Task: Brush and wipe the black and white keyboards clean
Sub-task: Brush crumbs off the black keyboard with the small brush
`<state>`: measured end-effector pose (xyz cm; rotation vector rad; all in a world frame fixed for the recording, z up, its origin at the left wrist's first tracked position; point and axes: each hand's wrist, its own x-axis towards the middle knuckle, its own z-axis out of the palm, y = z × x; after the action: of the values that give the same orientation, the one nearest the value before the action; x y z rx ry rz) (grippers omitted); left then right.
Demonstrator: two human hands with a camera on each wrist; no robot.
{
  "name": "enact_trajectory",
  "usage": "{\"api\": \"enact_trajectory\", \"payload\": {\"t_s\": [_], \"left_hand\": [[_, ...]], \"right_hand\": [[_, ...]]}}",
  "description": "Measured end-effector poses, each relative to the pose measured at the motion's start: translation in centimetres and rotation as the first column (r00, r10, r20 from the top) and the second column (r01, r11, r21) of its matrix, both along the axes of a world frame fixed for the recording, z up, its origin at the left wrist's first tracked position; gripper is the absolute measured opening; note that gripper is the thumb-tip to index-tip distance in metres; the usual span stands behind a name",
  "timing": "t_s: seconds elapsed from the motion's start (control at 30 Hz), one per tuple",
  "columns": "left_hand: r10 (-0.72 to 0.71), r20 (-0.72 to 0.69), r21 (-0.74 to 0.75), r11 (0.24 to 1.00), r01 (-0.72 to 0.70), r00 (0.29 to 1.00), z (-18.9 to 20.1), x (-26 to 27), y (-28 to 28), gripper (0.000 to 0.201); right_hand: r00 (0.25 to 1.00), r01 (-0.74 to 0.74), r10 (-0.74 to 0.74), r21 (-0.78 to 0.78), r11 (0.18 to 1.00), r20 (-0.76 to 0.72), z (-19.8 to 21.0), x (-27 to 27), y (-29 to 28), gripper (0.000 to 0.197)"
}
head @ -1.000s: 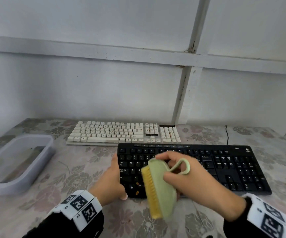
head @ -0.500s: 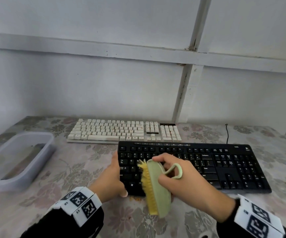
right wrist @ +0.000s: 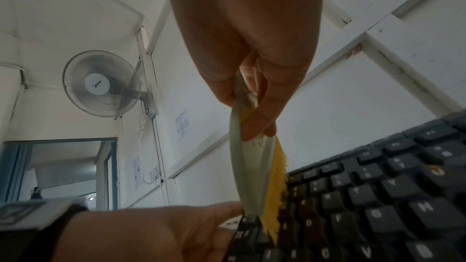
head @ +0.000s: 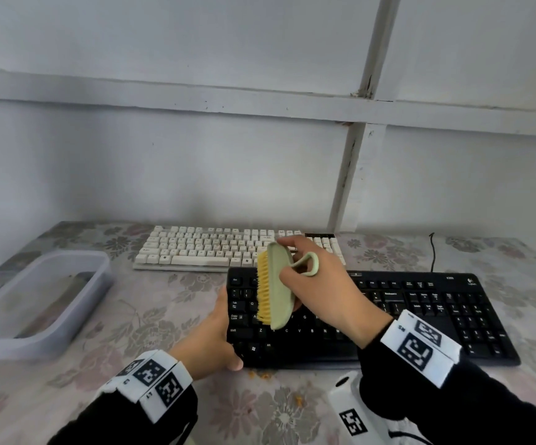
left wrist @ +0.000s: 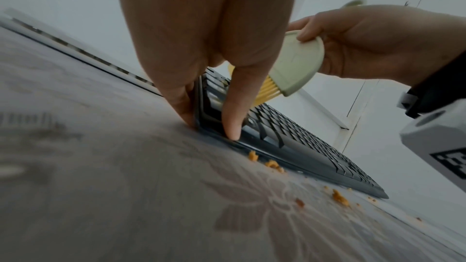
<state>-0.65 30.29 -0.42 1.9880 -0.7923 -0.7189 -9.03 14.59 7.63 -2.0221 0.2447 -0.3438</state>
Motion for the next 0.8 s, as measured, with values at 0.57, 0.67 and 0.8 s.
{"api": "enact_trajectory", "payload": {"t_s": [0.57,0.67,0.8], "left_hand": [[-0.002,-0.071,0.005,1.0,0.003,0.997,-0.8,0.8,0.2,0.116],[-0.011,-0.081,0.005,1.0,0.011,0.997,-1.0,0.9,0.2,0.114],[0.012,-0.11,0.015,1.0,-0.01,0.994,-1.4,1.1,0.2,0.116]], "right_hand": [[0.999,0.016,-0.013,0.102,0.995,-0.034,1.4,-0.8,-0.7,0.036],[0.999,0.017,-0.015,0.04,0.999,-0.038,1.1,0.2,-0.3,0.035],[0.994,-0.04,0.039,-0.005,0.999,-0.107,-0.7,-1.5,0.7,0.035]]}}
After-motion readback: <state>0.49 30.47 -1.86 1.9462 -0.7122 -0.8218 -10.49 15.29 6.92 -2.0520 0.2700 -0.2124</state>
